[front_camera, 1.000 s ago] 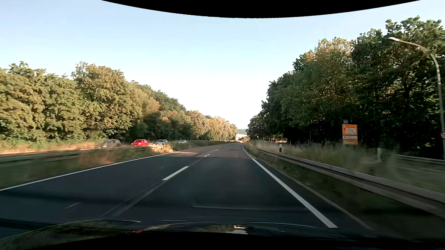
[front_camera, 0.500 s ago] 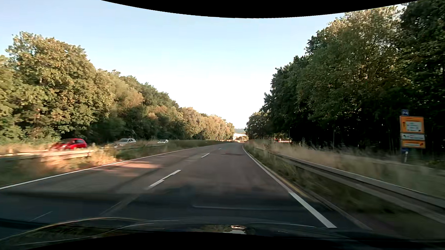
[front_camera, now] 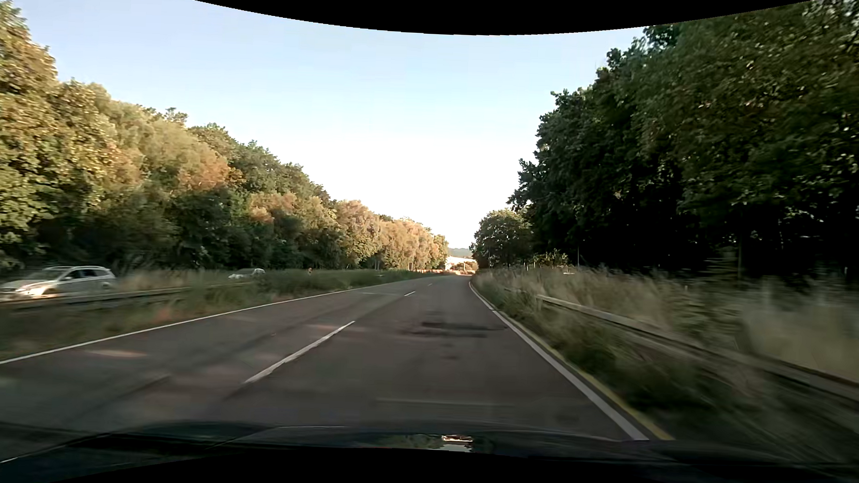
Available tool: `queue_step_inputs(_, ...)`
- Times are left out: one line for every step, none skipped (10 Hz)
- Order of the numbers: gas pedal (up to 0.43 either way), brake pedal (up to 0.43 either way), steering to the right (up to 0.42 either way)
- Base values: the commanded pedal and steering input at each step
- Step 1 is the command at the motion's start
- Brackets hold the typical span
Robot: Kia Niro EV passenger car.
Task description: Follow the waypoints while adhering to traffic rules and regulations
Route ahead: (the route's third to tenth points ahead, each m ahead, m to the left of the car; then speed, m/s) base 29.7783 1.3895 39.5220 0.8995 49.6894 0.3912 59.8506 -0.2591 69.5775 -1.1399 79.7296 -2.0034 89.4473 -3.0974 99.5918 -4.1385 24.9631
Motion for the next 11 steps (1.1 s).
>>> queue_step_inputs(0.209, 0.0, 0.006)
queue_step_inputs(0.209, 0.0, 0.006)
queue_step_inputs(0.209, 0.0, 0.006)
queue_step_inputs(0.209, 0.0, 0.006)
queue_step_inputs(0.209, 0.0, 0.006)
queue_step_inputs(0.209, 0.0, 0.006)
queue_step_inputs(0.209, 0.0, 0.006)
queue_step_inputs(0.209, 0.0, 0.007)
queue_step_inputs(0.209, 0.0, 0.007)
queue_step_inputs(0.209, 0.0, 0.007)
queue_step_inputs(0.209, 0.0, 0.008)
